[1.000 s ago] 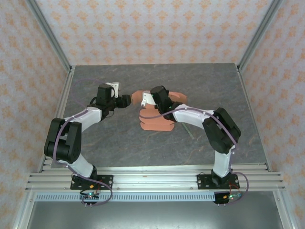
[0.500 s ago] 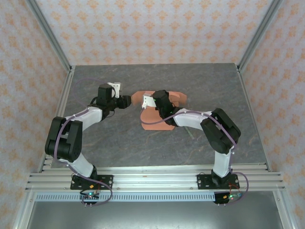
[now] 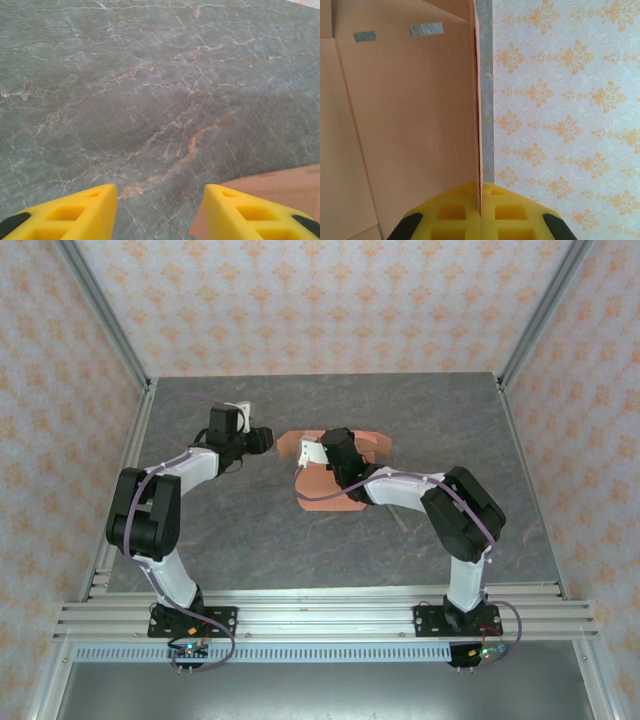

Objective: Fold the paper box

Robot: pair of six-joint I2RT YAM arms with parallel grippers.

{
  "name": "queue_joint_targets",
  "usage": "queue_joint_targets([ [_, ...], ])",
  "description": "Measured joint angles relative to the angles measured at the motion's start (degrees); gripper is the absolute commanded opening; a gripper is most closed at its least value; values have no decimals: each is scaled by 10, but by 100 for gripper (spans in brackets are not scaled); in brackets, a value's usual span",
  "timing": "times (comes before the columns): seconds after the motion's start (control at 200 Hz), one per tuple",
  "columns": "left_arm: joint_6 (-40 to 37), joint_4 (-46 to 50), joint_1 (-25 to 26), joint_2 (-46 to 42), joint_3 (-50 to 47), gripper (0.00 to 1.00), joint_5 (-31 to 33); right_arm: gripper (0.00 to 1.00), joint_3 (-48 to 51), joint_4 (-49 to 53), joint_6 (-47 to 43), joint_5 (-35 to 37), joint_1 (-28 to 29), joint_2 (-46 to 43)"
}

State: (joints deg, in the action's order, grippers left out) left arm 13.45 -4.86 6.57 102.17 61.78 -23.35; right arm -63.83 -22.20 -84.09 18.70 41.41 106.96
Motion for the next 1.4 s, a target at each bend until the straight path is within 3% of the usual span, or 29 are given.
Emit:
queue_joint_targets([
  [0.495, -21, 79, -6, 120, 108, 52, -89, 0, -12, 40, -11, -51, -30, -10],
  [0.731, -44, 85, -3, 127, 111, 53, -138, 0, -30, 51, -23, -63, -33, -10],
  [1.401, -111, 83, 29, 127, 110, 55, -197, 0, -42, 88, -31, -80, -49, -10],
])
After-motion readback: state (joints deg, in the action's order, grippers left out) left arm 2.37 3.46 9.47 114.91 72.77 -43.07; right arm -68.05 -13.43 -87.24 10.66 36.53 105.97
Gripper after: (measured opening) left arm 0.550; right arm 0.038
